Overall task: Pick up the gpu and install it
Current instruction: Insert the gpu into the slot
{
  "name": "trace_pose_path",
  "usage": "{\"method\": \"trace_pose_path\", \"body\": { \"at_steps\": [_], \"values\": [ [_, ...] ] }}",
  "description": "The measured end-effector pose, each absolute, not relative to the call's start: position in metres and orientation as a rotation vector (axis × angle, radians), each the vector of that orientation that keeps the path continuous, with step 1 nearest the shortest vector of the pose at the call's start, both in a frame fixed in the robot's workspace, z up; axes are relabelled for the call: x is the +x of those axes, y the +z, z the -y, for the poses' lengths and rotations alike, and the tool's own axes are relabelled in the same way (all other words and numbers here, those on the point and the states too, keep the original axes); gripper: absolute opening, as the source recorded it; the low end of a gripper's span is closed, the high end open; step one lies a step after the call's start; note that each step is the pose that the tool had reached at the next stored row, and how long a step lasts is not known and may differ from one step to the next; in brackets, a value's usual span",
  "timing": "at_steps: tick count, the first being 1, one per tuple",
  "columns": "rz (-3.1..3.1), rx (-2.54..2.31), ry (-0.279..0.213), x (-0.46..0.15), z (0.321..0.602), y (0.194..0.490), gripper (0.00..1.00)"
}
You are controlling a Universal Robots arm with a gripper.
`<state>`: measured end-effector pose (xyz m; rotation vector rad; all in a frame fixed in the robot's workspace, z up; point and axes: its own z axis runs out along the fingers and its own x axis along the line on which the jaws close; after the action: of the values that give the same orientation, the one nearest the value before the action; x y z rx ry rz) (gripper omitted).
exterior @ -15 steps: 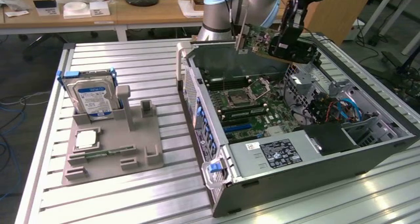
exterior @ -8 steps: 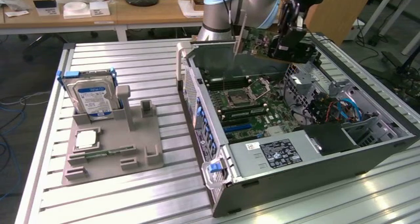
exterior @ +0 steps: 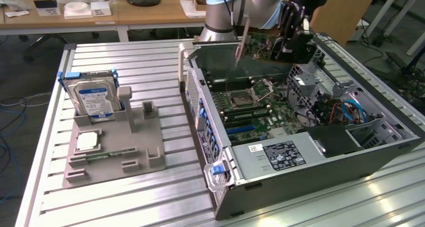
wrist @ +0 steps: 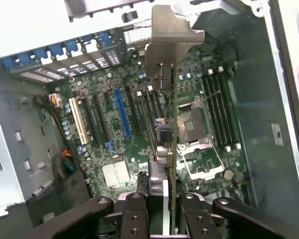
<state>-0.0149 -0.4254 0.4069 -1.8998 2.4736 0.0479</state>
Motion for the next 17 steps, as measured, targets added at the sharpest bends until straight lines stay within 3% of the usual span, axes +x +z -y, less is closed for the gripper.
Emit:
{"method": "trace_pose_path", "body": {
  "at_steps": [14, 17],
  "values": [
    [-2.286, -2.094, 0.024, -0.0149, 0.425, 0.3991, 0.28],
    [-2.273, -2.087, 0.043, -0.015, 0.4249, 0.3967, 0.28]
  ]
}}
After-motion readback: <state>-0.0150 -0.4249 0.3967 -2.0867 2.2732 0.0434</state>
